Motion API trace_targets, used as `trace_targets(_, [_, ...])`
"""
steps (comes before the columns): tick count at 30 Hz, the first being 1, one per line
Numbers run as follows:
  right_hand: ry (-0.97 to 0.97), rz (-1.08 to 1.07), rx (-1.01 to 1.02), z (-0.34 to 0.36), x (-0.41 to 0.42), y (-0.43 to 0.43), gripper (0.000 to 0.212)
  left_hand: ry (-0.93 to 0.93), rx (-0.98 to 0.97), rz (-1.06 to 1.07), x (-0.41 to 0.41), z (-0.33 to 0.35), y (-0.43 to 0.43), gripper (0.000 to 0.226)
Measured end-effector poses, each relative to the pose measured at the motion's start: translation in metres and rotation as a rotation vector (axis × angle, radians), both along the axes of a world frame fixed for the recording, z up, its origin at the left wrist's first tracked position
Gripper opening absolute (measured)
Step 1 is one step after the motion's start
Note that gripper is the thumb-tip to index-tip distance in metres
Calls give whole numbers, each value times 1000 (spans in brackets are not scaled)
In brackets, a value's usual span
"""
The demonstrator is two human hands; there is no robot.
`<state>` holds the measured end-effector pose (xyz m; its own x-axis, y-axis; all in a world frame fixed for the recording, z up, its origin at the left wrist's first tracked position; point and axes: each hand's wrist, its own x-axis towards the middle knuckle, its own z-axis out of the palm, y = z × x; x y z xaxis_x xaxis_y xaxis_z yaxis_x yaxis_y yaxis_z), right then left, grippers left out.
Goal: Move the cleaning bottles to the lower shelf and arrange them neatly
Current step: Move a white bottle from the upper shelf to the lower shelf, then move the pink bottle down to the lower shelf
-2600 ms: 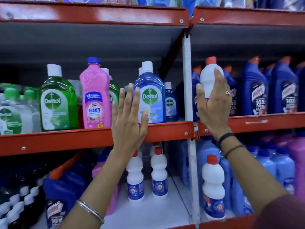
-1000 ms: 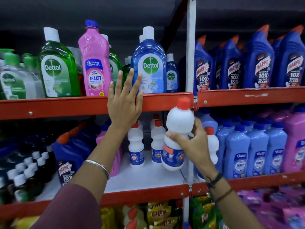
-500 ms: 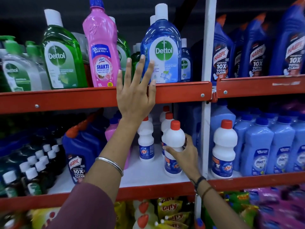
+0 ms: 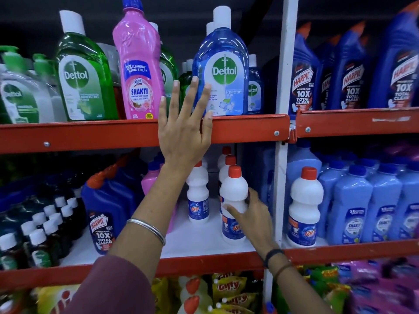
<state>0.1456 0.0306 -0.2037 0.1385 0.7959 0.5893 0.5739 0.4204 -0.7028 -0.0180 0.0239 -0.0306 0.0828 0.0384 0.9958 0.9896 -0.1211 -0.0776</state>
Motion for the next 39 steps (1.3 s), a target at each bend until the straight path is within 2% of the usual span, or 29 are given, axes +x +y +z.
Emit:
trace_targets(2, [-79, -53, 105, -5, 14, -11, 64, -2, -7, 1, 0, 0, 0, 48])
trace_targets(4, [-88, -122, 317, -11, 33, -22, 52, 0, -7, 2, 0, 0, 0, 48])
trace_targets(6, [14, -201, 487, -13, 52, -33, 43, 4, -3, 5, 0, 0, 0, 48])
trace_targets(8, [166, -254, 543, -10, 72, -37, 45, 3, -2, 5, 0, 0, 0, 47])
trace_targets(11, [284, -319, 477, -3, 97, -31, 59, 6, -1, 11, 0, 0, 0, 47])
trace_targets(15, [274, -240, 224, -1, 112, -15, 77, 4, -3, 6, -1, 1, -1, 47])
trace_targets(18, [308, -188, 167, 1, 113, -12, 72, 9, -13, 10, -1, 1, -2, 48])
trace_targets(24, [235, -276, 62, 5, 119, -18, 72, 9, -23, 4, 0, 0, -2, 47])
trace_targets(28, [208, -274, 66, 13, 119, -26, 71, 17, -40, 0, -1, 1, -3, 48])
trace_targets(32, [276, -255, 123, 19, 113, -40, 74, 30, -53, 7, -8, -3, -5, 49])
trace_targets(39, [315, -270, 209, 47, 91, -80, 71, 72, -66, 72, -53, -17, -13, 53])
